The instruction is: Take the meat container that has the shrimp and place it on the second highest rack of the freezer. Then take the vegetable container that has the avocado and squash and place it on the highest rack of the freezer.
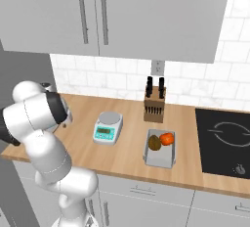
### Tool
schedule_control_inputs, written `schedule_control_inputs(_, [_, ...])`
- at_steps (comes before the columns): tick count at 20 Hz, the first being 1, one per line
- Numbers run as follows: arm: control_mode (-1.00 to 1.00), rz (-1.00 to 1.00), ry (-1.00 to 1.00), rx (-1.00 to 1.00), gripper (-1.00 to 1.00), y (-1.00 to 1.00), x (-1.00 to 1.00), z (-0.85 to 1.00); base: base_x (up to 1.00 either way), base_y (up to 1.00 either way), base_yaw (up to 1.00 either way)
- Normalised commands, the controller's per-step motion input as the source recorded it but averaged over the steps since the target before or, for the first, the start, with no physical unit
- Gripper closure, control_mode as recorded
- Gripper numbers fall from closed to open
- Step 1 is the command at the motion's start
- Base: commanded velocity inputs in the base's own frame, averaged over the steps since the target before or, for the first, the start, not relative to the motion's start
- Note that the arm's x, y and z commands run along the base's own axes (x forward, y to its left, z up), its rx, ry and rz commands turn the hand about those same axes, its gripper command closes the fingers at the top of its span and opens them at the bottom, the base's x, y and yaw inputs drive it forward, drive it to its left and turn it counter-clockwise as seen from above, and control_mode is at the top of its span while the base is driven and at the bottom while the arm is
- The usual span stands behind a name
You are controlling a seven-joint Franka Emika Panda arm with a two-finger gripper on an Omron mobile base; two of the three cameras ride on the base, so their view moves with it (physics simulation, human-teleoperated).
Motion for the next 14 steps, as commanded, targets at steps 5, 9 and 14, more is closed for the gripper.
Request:
schedule_control_inputs(5, [-1.0,-0.04,0.01,0.0,-1.0,-0.35,0.0,-0.03,0.0,0.0,0.0])
schedule_control_inputs(9, [-1.0,0.0,0.0,0.0,-1.0,-0.51,0.0,0.0,0.0,0.0,0.0])
schedule_control_inputs(14, [-1.0,0.0,0.03,0.02,-1.0,-0.51,0.05,0.0,0.0,0.0,0.0])
